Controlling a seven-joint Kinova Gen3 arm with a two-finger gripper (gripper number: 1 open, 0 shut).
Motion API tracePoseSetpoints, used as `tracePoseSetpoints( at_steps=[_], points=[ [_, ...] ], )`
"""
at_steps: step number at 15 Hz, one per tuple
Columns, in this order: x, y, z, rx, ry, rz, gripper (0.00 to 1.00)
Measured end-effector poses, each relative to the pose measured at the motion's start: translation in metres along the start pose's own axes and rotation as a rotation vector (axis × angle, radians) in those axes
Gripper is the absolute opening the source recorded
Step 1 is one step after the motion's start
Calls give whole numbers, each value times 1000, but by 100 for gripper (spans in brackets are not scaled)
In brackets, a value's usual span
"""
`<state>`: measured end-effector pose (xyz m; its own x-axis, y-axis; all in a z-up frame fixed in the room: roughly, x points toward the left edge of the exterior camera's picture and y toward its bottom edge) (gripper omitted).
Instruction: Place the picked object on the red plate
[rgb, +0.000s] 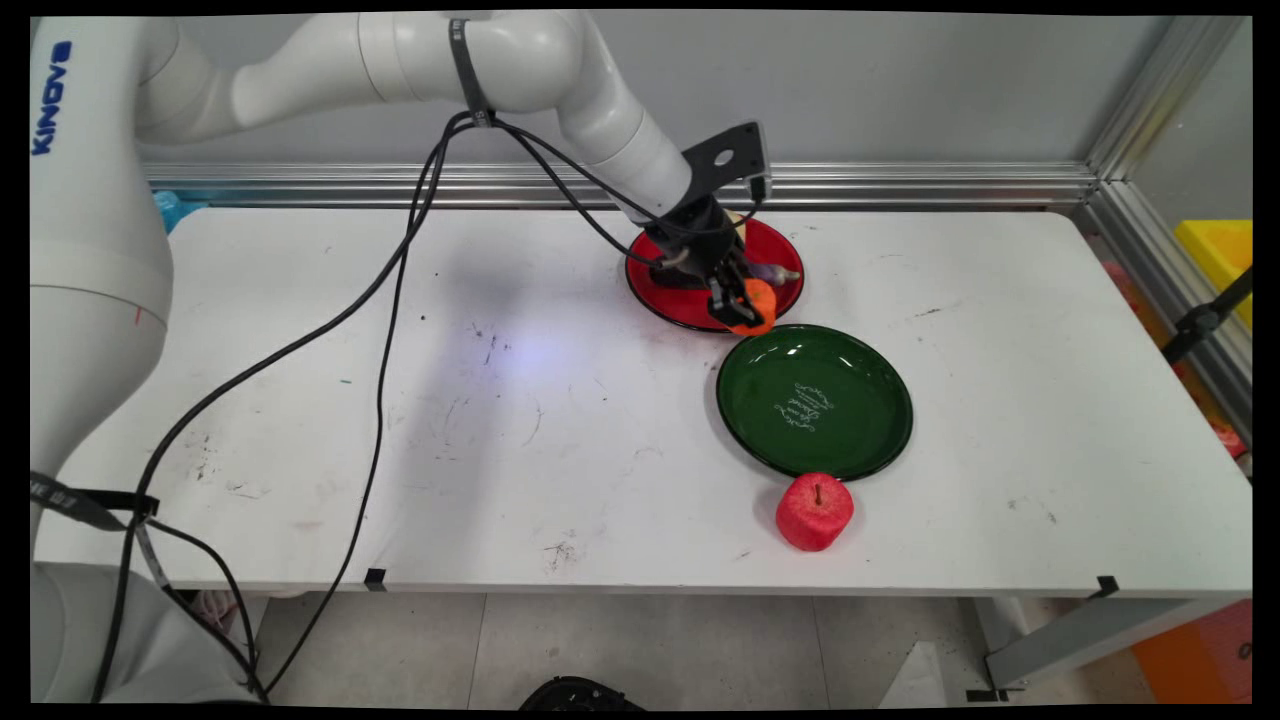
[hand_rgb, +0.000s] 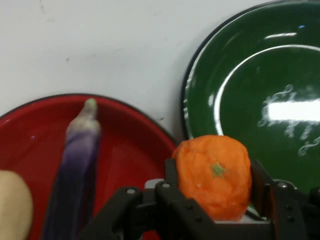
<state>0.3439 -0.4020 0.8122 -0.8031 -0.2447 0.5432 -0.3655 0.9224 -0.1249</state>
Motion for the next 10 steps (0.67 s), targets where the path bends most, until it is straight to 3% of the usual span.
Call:
tracePoseSetpoints(
  at_steps=[10],
  points=[
    [-24,-24,10,31,-12,6,0]
  ],
)
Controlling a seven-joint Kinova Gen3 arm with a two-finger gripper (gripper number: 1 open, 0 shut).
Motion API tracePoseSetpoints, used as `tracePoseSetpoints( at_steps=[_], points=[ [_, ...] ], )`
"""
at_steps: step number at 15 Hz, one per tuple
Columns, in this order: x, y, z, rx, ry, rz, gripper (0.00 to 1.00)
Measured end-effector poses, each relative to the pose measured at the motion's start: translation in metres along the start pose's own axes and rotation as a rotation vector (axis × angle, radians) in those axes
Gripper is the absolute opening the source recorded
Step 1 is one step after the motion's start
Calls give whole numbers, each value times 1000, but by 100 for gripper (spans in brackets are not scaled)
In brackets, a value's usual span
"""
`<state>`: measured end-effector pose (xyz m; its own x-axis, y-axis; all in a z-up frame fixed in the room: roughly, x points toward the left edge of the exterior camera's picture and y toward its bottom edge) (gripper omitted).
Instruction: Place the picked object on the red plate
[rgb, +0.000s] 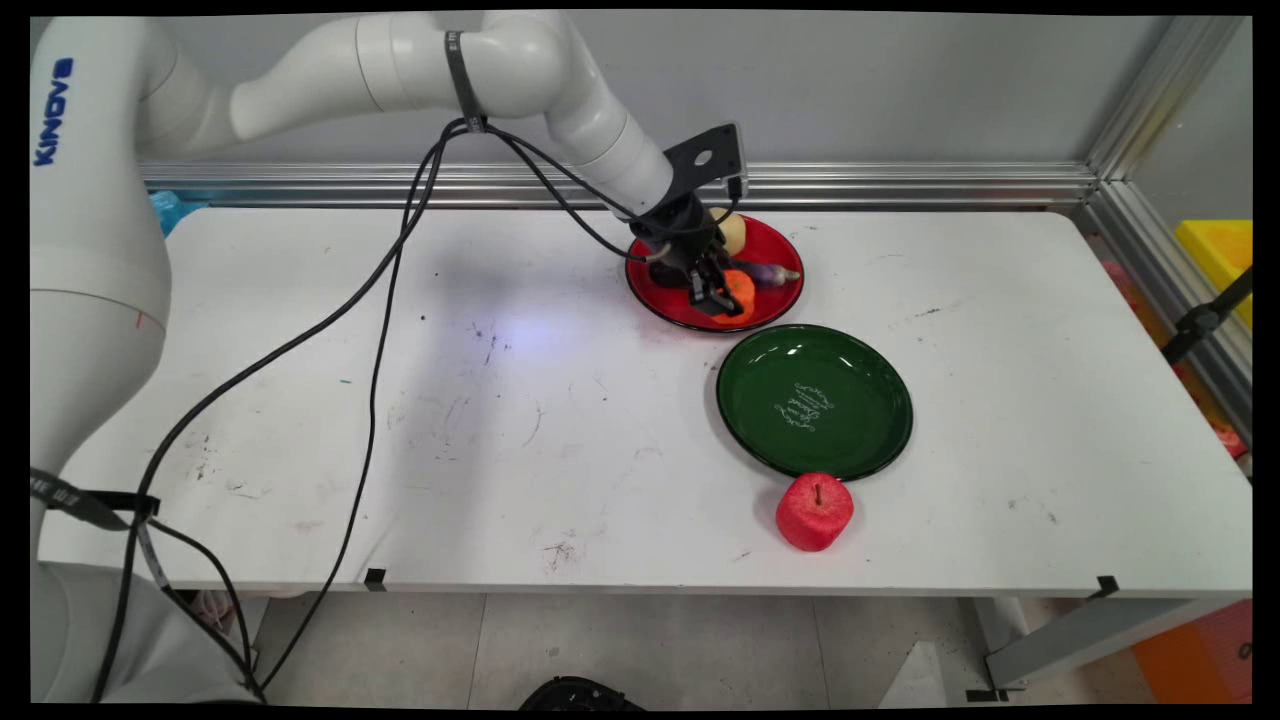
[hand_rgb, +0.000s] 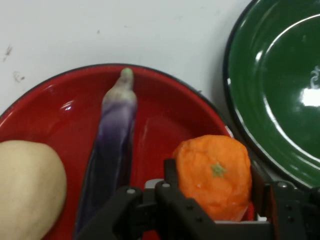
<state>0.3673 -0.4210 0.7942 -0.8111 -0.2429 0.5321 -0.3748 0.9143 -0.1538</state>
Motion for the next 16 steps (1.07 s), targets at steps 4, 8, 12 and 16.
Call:
tracePoseSetpoints(
  at_steps=[4,8,12,16],
  points=[
    [-8,-7,6,11,2,-9,0],
    [-16,-13,13,17,8,-29,0],
    [-22,-15,19,18,7,-49,0],
    [-26,-17,21,19,6,-59,100]
  ],
)
